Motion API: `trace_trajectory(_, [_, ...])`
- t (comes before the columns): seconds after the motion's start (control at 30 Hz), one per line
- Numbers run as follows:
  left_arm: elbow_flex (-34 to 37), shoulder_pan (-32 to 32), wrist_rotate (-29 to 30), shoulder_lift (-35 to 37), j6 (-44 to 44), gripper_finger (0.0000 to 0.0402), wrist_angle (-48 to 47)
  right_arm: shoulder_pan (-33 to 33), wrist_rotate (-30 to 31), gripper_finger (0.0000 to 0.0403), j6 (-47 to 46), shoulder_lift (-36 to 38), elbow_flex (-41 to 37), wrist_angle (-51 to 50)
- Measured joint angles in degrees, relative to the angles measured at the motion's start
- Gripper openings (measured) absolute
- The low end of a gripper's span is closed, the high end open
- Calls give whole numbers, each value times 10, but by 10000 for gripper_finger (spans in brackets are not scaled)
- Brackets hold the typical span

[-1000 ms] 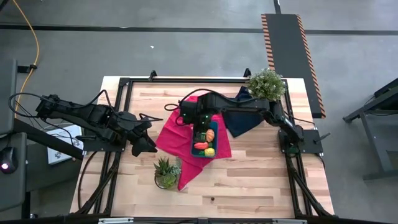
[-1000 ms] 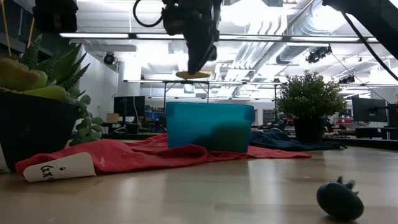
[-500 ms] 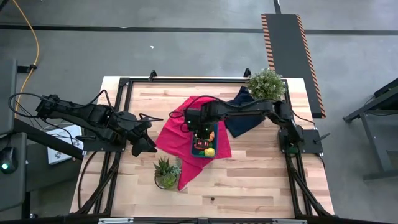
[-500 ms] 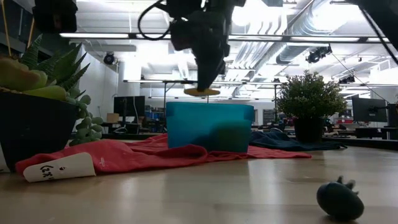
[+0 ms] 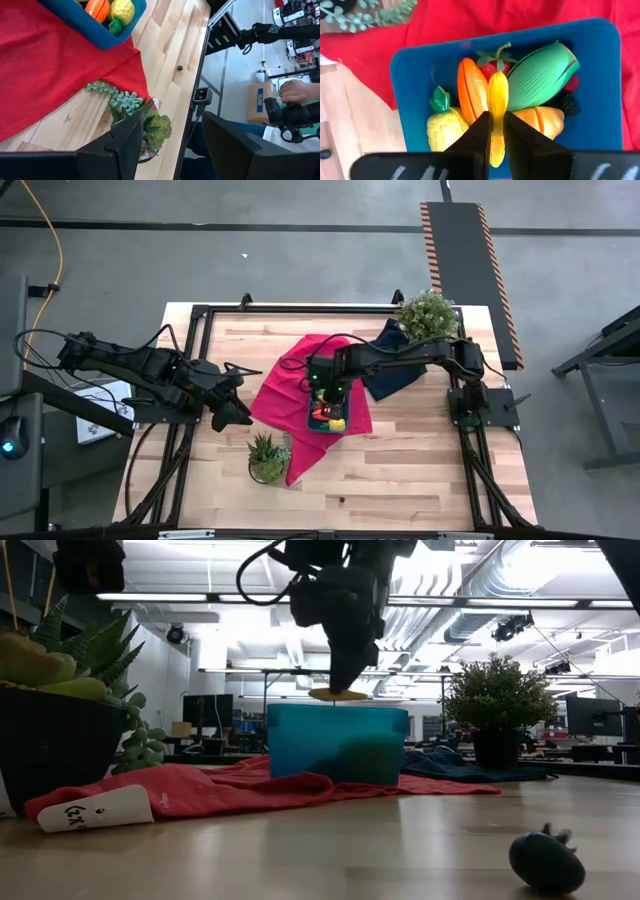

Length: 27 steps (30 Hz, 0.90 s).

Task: Pick and placing Produce into tupperware
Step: Put the corn into the blue bin, then put the blueberry into the blue bin

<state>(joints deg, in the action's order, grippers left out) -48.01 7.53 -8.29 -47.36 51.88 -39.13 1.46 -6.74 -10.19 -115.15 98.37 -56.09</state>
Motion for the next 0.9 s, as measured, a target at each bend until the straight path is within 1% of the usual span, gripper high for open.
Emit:
trace_trajectory(0.23, [0, 0, 0, 0, 0, 193, 0, -1, 1, 31, 2, 0, 0, 7])
trace_trajectory(0.57, [0, 0, 0, 0, 0, 193, 0, -1, 5, 79, 8, 0, 0, 4])
trace_trajectory(0.8, [0, 0, 0, 0, -6, 193, 0, -1, 6, 87, 8, 2, 0, -11])
trace_trajectory(0.9, [0, 0, 0, 0, -4, 193, 0, -7, -5, 87, -7, 15, 0, -18])
